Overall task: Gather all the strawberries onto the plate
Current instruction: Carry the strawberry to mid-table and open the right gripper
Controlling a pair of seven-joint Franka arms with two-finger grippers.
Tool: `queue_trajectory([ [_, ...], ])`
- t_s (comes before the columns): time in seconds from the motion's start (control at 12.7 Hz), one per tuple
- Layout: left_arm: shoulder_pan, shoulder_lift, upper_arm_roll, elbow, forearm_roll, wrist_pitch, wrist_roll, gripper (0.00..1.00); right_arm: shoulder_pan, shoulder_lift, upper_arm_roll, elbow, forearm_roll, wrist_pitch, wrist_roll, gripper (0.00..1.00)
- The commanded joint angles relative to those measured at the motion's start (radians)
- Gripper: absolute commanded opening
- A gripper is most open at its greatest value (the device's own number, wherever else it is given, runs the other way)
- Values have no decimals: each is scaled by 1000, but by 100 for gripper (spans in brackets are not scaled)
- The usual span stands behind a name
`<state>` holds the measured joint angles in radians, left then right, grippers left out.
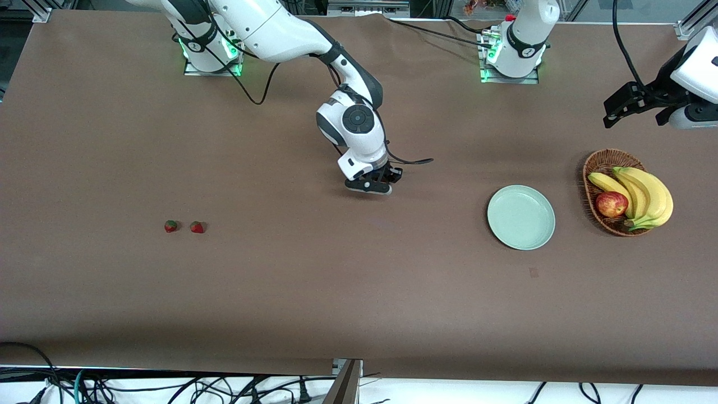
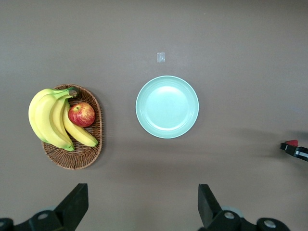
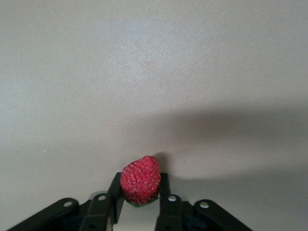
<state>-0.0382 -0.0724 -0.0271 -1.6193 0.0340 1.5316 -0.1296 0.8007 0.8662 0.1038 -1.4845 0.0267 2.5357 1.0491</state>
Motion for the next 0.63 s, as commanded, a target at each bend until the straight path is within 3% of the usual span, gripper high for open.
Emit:
queue_trajectory([
  [0.0,-5,13,0,29,21,-21,4,100,15,11,-13,52,-2,2,8,100],
  [0.31,-3,11,1,30,21,-21,5,100,-46,-36,-27,92,-5,-8,-20,100],
  [0.55,1,13,1,30,21,-21,7,100,-110,-64,-29,92,-5,-107,-162,100],
])
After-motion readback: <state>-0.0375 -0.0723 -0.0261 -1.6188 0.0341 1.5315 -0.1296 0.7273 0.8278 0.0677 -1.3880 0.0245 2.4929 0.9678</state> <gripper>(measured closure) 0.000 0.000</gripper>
